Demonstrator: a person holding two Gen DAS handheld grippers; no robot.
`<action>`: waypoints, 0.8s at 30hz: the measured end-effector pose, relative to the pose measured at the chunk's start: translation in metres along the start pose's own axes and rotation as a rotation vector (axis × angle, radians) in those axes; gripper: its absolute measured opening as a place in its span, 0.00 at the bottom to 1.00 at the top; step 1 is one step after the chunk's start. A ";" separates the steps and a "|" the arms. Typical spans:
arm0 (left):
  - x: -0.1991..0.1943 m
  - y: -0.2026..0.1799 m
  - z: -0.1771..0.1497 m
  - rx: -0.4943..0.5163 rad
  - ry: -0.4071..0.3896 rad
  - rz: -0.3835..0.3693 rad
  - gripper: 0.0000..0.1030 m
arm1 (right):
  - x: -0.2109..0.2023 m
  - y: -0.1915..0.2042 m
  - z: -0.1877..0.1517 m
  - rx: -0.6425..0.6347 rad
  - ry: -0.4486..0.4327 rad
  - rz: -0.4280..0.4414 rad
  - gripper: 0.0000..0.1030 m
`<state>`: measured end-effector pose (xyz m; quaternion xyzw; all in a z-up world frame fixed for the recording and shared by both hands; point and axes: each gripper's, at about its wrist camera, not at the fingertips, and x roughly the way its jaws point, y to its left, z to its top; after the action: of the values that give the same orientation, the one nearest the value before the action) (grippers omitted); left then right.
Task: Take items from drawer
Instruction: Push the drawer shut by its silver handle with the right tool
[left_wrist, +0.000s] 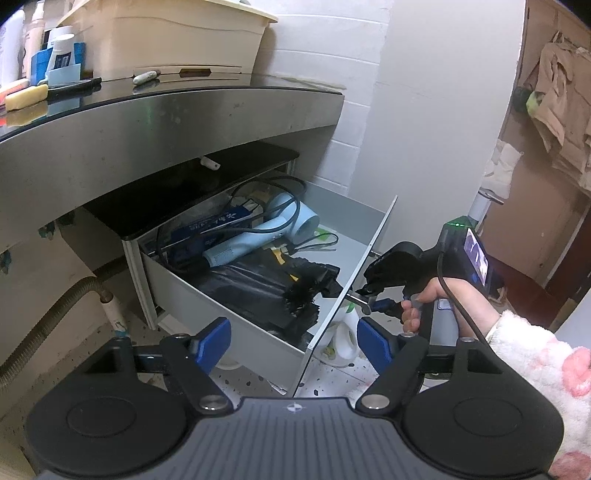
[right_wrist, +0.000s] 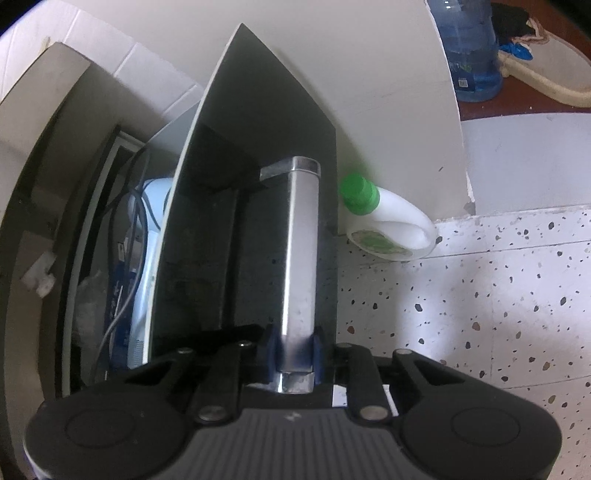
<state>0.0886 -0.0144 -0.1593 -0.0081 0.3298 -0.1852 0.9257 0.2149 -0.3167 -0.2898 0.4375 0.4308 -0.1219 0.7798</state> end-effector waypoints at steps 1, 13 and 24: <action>0.000 0.000 0.000 -0.002 0.001 0.004 0.73 | 0.000 0.001 0.001 -0.005 0.002 -0.004 0.18; -0.003 0.001 0.005 -0.005 -0.021 0.029 0.73 | 0.003 0.004 0.002 -0.036 0.012 0.005 0.18; -0.005 -0.001 0.009 0.002 -0.025 0.063 0.73 | 0.025 0.036 0.000 -0.087 0.016 0.002 0.18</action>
<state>0.0903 -0.0149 -0.1486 0.0008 0.3179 -0.1562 0.9352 0.2503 -0.2905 -0.2882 0.4045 0.4413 -0.0988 0.7949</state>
